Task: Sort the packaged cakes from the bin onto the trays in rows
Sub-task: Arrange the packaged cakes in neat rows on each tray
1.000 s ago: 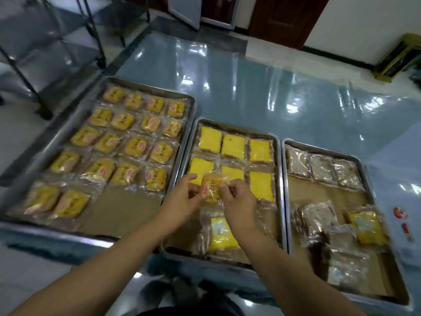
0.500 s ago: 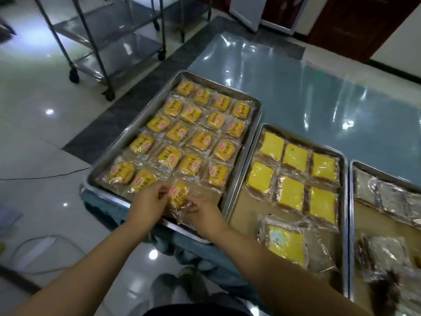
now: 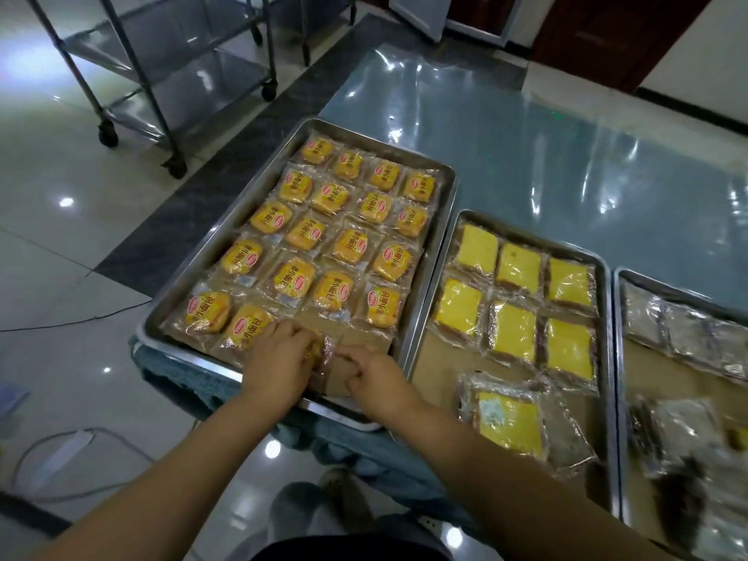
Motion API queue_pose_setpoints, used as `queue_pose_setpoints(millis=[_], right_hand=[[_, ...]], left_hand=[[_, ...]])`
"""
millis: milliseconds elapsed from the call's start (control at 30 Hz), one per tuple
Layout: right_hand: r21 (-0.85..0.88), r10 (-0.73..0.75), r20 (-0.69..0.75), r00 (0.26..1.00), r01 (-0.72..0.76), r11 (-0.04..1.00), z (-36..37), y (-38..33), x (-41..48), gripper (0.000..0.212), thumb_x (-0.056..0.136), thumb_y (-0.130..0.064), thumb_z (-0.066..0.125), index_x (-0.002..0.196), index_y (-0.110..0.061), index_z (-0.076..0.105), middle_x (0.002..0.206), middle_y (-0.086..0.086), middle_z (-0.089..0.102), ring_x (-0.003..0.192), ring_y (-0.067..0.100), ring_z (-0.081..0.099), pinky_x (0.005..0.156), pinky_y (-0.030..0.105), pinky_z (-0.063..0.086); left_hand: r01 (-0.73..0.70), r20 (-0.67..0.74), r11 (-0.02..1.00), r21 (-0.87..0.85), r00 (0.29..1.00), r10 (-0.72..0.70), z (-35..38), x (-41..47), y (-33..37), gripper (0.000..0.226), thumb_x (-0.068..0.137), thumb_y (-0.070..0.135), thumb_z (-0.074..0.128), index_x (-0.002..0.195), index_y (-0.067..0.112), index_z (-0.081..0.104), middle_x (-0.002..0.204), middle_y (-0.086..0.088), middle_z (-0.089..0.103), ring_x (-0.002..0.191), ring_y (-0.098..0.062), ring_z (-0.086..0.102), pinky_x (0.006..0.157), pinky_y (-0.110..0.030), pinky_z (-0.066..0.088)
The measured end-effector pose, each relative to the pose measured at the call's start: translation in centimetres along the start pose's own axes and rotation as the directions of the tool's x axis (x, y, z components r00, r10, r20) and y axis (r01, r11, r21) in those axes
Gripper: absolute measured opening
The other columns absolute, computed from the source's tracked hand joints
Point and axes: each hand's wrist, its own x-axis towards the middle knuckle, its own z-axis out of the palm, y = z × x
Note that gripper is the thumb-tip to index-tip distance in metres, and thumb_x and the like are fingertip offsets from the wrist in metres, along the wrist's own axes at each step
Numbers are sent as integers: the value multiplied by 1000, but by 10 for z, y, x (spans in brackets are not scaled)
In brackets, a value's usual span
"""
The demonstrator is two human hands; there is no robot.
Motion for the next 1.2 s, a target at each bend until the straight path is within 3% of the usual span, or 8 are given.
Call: queue_pose_setpoints(millis=[200, 433, 533, 633, 767, 933, 1067, 1200], right_hand=[[-38, -6, -253, 968, -4, 999, -34, 27, -31, 36, 90, -12, 52, 115, -36, 61, 105, -17, 53, 79, 0, 56, 73, 15, 48], [-102, 186, -575, 797, -296, 950, -83, 90, -90, 29, 86, -11, 59, 110, -25, 64, 120, -6, 57, 114, 12, 46, 94, 24, 35], [-87, 317, -654, 687, -485, 870, -90, 112, -118, 37, 85, -15, 61, 119, -28, 56, 126, -4, 51, 118, 15, 43, 96, 32, 40], [-23, 434, -651, 622, -588, 808, -90, 125, -139, 42, 83, -24, 61, 124, -22, 51, 121, 0, 51, 105, 16, 48, 85, 32, 45], [188, 624, -547, 558, -644, 742, -85, 126, -149, 32, 81, -36, 62, 108, -20, 51, 102, -2, 58, 84, 14, 55, 75, 35, 49], [351, 732, -442, 518, -651, 673, -84, 127, -152, 26, 80, -33, 65, 93, -18, 48, 87, 0, 58, 75, 16, 57, 62, 30, 45], [549, 769, -353, 533, -548, 632, -90, 128, -150, 24, 77, -18, 67, 68, -16, 45, 65, 6, 42, 62, 19, 41, 60, 30, 33], [617, 795, -299, 528, -529, 583, -93, 130, -152, 20, 79, -16, 68, 72, -13, 49, 69, 10, 43, 63, 19, 42, 60, 32, 37]], left_hand=[[-169, 23, 981, -92, 985, 172, 0, 23, 45, 30, 81, 22, 64, 110, 28, 64, 114, 4, 59, 109, -19, 44, 85, -31, 33], [-469, 110, 867, -166, 865, 489, 15, 36, 115, 35, 84, 29, 61, 119, 31, 59, 114, 10, 57, 109, -11, 41, 74, -21, 29], [-516, 205, 824, -234, 802, 561, 30, 35, 141, 38, 84, 26, 60, 121, 33, 55, 123, 11, 55, 116, -9, 40, 90, -22, 33], [-546, 324, 798, -255, 730, 602, 43, 33, 160, 45, 83, 26, 61, 127, 31, 51, 130, 7, 52, 121, -15, 43, 99, -34, 39], [-511, 411, 806, -298, 693, 592, 58, 29, 172, 57, 80, 28, 68, 132, 25, 45, 132, 5, 47, 116, -13, 47, 93, -28, 41], [-411, 454, 833, -369, 703, 548, 65, 26, 180, 66, 80, 22, 70, 138, 23, 38, 133, 0, 44, 114, -14, 46, 90, -22, 37], [-280, 465, 833, -476, 724, 509, 65, 22, 184, 77, 77, 14, 72, 142, 26, 32, 134, -1, 40, 98, -7, 51, 85, -20, 44], [-71, 477, 822, -565, 785, 396, 70, 14, 192, 81, 76, -1, 65, 143, 26, 27, 118, -3, 48, 87, -11, 57, 78, -31, 54]])
